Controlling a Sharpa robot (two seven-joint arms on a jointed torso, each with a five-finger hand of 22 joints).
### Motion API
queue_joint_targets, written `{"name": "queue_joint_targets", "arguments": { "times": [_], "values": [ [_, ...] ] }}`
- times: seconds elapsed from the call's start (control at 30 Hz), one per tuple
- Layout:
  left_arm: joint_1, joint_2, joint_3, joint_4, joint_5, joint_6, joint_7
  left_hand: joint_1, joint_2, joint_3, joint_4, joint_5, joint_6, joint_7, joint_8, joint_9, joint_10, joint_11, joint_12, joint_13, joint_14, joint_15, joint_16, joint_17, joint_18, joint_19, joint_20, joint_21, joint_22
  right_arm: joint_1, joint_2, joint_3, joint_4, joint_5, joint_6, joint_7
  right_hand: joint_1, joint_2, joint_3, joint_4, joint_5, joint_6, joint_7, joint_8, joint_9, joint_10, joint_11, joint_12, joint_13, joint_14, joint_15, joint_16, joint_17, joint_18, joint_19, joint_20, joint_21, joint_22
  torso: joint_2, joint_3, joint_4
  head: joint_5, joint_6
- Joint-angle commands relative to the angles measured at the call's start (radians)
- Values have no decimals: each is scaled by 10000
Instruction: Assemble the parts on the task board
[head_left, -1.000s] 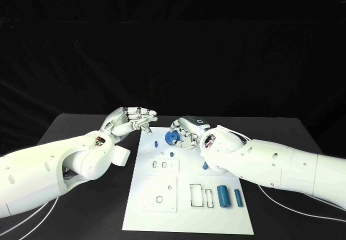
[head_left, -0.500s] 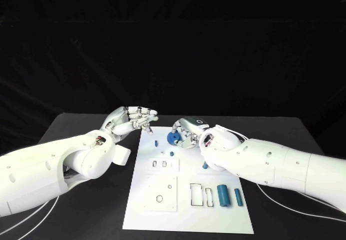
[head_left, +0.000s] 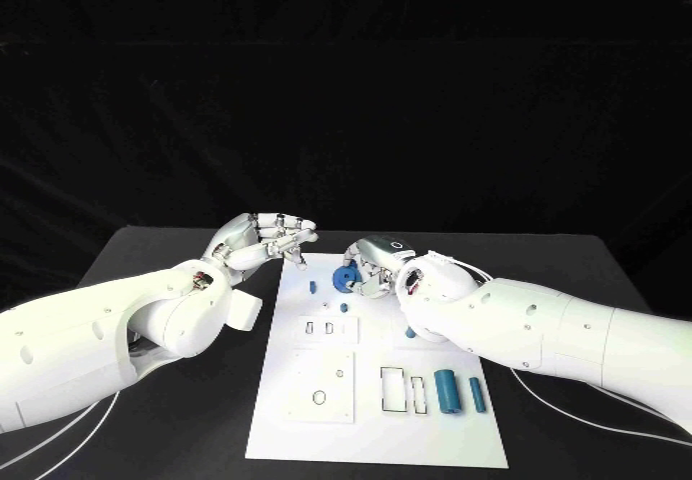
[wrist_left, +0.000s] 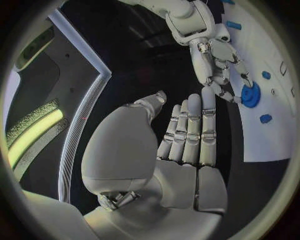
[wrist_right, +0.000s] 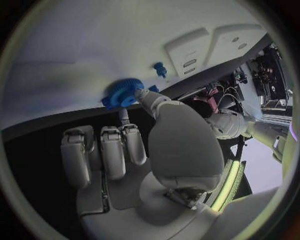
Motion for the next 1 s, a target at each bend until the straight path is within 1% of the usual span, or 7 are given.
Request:
{"name": "queue_joint_targets", "arguments": {
  "times": [0.03,0.33,0.53,0.63,0.83,0.9,1.0],
  "values": [
    [14,12,7,27,43,187,33,-2,8,58,0,1,-51,21,-46,16,-18,16,-37,15,-54,1,-59,-15,36,-51,-12,36,10,-11,18,-5,-9,-29,364,89,-70,-52,-170,35,-75,-134,47,-136,-35,-29,73,-69,1504,927,68,55,2026,-143,1047,80,44,2634,-2,2,-6,2,-4],
    [15,3,7,30,43,197,11,4,15,91,-20,2,-55,25,-56,29,-23,19,-44,16,-49,3,-85,-39,41,-115,-4,98,51,-12,-8,-9,-24,-3,719,11,-450,161,-855,416,-130,-92,66,-329,-33,18,103,-3,1554,935,107,76,2074,-143,1047,141,44,2634,1,3,5,1,3],
    [15,-12,7,33,43,190,1,32,35,121,-39,2,-56,26,-58,34,-26,19,-47,15,-47,1,-92,-46,43,-130,-3,120,64,-12,-119,-10,44,-1,707,-1,-489,292,-937,527,-60,107,37,-294,5,51,83,37,1587,938,97,82,2088,-143,1047,138,44,2634,2,6,0,16,-3],
    [15,-27,7,31,43,189,1,32,35,121,-39,2,-56,26,-58,34,-26,19,-47,15,-47,1,-92,-46,43,-130,-3,120,64,-10,-277,-9,192,28,327,70,-498,322,-942,554,-35,189,20,-271,21,60,70,48,1595,937,87,80,2082,-143,1047,131,44,2634,4,9,-6,23,-2],
    [15,-77,7,-7,43,188,8,47,43,137,-50,2,-56,26,-60,36,-28,20,-49,15,-47,1,-96,-50,44,-139,-3,133,72,80,-1001,36,952,632,-1184,672,-414,291,-971,529,97,96,32,-388,-4,90,69,80,1622,936,76,80,2079,-143,1047,114,44,2634,-41,17,-70,26,39],
    [15,-93,7,-30,43,194,9,49,42,141,-54,2,-58,27,-61,37,-29,20,-50,15,-47,1,-98,-52,44,-143,-3,138,75,177,-1384,71,1345,939,-1372,870,-358,237,-1046,503,54,-6,57,-478,-25,68,90,56,1600,935,91,78,2076,-143,1047,121,44,2634,-69,27,-105,30,40],
    [14,-103,6,-70,43,197,9,49,42,141,-54,2,-58,27,-61,37,-29,20,-50,15,-47,1,-98,-52,44,-143,-3,138,75,374,-2035,109,1870,1440,-1194,956,-334,228,-1091,501,25,-39,66,-515,-32,59,99,47,1592,932,100,74,2062,-143,1047,127,44,2634,-119,41,-154,31,67]
  ]
}}
